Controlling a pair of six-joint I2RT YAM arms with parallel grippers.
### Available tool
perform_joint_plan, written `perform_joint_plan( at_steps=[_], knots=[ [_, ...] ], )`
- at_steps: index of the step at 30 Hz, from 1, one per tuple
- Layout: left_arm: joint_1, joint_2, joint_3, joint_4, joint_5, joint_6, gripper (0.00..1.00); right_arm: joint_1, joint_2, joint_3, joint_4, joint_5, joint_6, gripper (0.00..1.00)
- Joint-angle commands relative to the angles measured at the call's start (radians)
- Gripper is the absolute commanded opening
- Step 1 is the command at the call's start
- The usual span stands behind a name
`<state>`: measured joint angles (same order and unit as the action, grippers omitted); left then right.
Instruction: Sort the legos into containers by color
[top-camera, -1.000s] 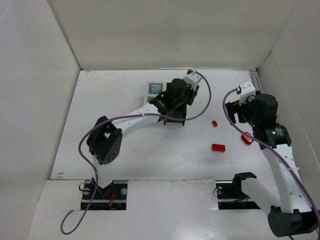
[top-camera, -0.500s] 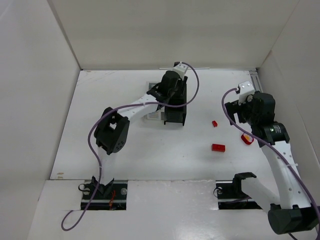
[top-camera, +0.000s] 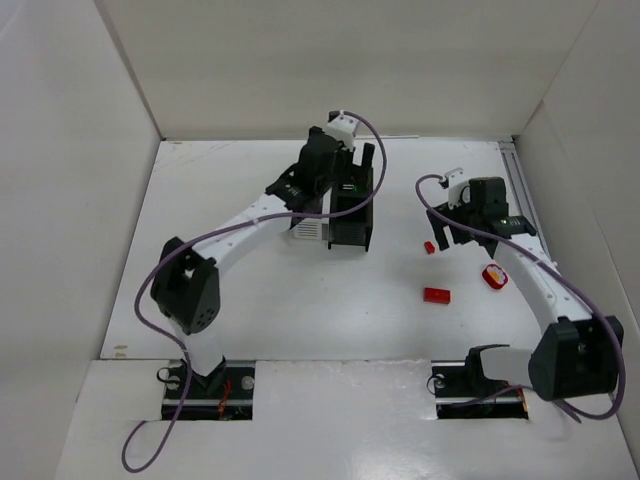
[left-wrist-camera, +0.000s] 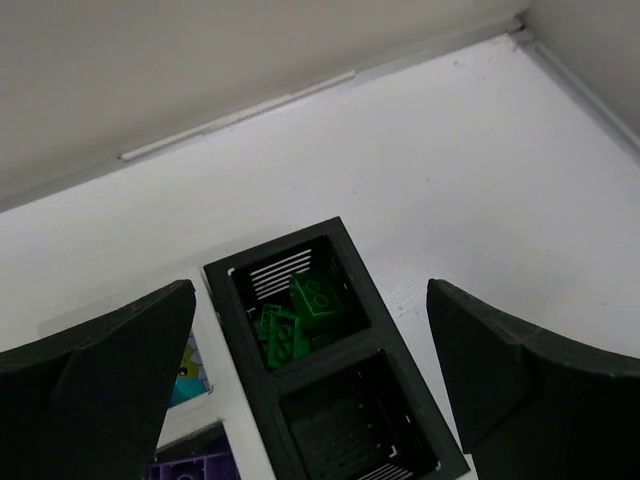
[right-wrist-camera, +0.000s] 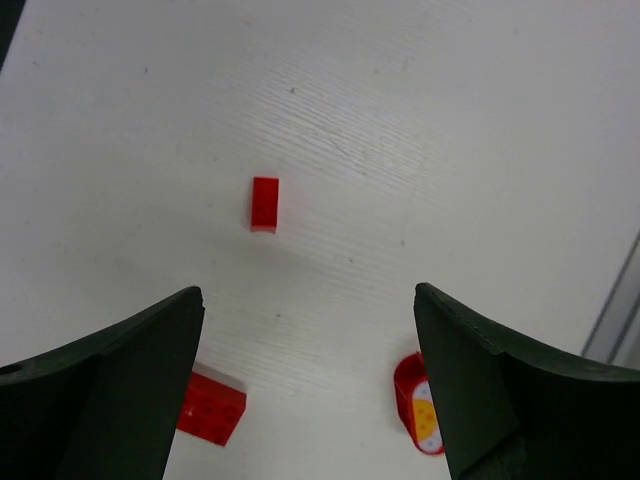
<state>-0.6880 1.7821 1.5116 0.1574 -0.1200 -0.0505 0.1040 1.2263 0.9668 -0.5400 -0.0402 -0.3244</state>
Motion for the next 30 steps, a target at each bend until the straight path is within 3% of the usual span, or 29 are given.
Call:
perform_joint_plan(
  at_steps=[1,3,8,15,21,22,25,30],
  knots=[
    [-0.013,-0.196,-0.129,0.031,0.004,-0.055,1.00,-0.007,0.092,0.006,0.132,-0.079,0.033,0.90],
    [-0.024,-0.329,-0.226,0.031,-0.030,-0.084,1.00,-0.007,0.148,0.006,0.182,-0.121,0.044,0.86],
    [-0.053,-0.622,-0.590,0.041,-0.070,-0.228,1.00,-0.007,0.309,0.015,0.239,-0.153,0.080,0.62],
    [-0.053,-0.970,-0.858,-0.088,-0.113,-0.449,1.00,0.013,0.423,0.049,0.249,-0.040,0.104,0.57],
    [-0.053,-1.116,-0.918,-0.176,-0.125,-0.529,1.00,0.022,0.476,0.049,0.267,-0.059,0.113,0.40],
    [-0.053,-1.116,-0.929,-0.176,-0.135,-0.529,1.00,0.022,0.476,0.049,0.267,-0.059,0.113,0.28],
    [-0.053,-1.129,-0.929,-0.185,-0.144,-0.529,1.00,0.031,0.432,0.039,0.244,-0.041,0.113,0.13],
    [-0.053,-1.110,-0.919,-0.185,-0.133,-0.529,1.00,0.097,0.299,0.073,0.209,-0.088,0.085,0.12]
  ],
)
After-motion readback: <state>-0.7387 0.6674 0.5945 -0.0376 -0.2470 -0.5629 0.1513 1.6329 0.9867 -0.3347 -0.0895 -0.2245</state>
